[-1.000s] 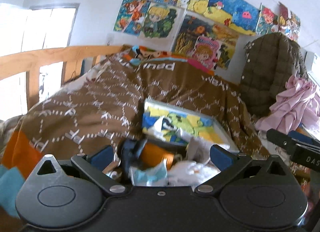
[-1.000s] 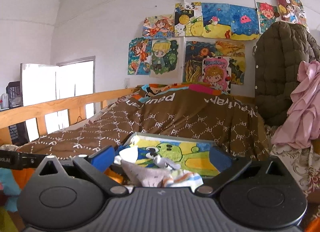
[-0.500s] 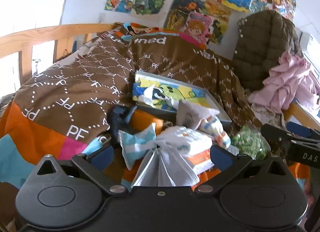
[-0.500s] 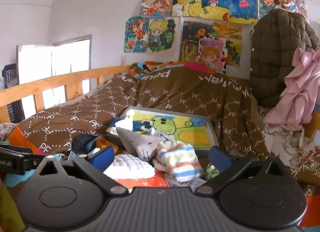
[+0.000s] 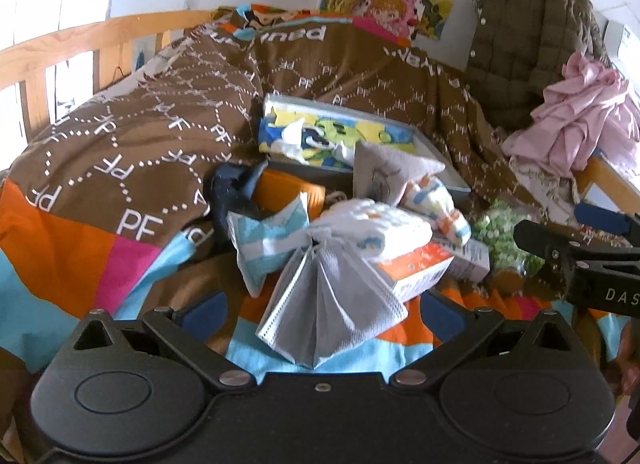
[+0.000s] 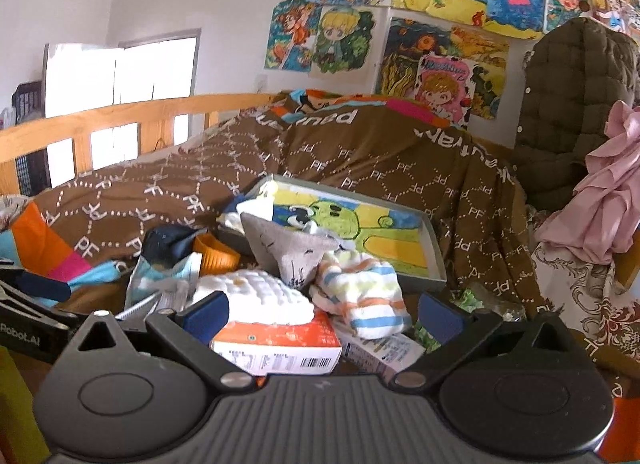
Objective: Organize soft objects
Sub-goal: 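Move the left tool to the grey face mask and grasp it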
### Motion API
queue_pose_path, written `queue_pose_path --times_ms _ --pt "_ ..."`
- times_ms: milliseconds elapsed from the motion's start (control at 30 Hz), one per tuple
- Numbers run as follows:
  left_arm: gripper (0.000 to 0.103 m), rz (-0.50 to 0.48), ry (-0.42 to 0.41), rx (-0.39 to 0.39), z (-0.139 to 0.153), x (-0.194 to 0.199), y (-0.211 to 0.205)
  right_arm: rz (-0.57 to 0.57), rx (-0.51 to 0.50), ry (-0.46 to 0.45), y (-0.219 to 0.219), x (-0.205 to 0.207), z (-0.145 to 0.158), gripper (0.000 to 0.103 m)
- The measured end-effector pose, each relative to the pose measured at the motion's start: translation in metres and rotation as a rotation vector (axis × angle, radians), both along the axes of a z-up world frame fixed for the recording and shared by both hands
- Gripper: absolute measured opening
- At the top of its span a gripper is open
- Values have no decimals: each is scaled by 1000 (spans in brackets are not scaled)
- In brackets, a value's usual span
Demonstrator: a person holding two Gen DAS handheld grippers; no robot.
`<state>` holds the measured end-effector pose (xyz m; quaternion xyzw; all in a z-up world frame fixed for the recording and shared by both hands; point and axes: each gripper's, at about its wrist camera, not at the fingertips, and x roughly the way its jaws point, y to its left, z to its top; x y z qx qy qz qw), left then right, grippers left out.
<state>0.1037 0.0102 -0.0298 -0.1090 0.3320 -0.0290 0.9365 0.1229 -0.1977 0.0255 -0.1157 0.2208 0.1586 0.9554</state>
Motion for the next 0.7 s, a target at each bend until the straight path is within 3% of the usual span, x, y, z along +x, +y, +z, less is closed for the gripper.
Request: queue_pose_path --times_ms 367,700 --pt "102 -3 82 37 -16 14 -1 50 -112 36 14 13 -19 103" --pt "102 26 126 11 -28 29 11 221 -233 38 34 45 -43 103"
